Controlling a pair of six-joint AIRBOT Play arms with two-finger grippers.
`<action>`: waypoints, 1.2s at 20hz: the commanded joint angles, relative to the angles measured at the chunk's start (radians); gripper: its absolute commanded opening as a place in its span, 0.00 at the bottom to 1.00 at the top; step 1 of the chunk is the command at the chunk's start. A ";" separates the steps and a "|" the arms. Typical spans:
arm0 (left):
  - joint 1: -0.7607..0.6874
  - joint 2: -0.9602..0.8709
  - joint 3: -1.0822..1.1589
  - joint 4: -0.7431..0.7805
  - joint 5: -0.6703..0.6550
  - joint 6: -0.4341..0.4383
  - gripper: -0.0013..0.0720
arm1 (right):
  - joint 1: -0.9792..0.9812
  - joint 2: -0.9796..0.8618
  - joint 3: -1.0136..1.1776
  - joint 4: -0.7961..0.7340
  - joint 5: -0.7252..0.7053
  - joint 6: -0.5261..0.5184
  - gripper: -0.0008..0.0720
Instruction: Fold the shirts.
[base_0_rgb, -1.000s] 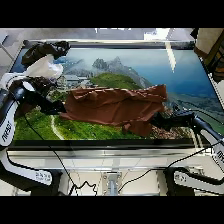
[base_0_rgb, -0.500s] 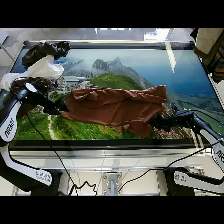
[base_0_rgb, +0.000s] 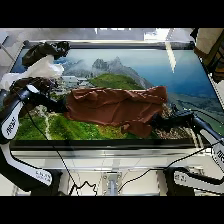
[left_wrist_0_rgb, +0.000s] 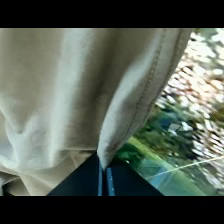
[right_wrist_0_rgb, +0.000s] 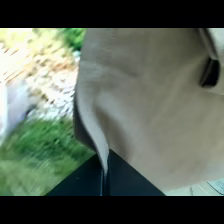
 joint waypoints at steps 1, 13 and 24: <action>0.000 0.002 0.003 -0.143 -0.021 0.077 0.06 | 0.001 0.002 0.032 -0.059 -0.043 -0.073 0.05; -0.005 0.069 0.685 -0.357 -0.169 0.091 0.05 | -0.003 0.166 0.558 -0.064 -0.105 -0.144 0.05; -0.014 0.325 0.858 -0.212 -0.118 -0.003 0.05 | -0.183 0.201 1.070 -0.100 -0.267 -0.127 0.05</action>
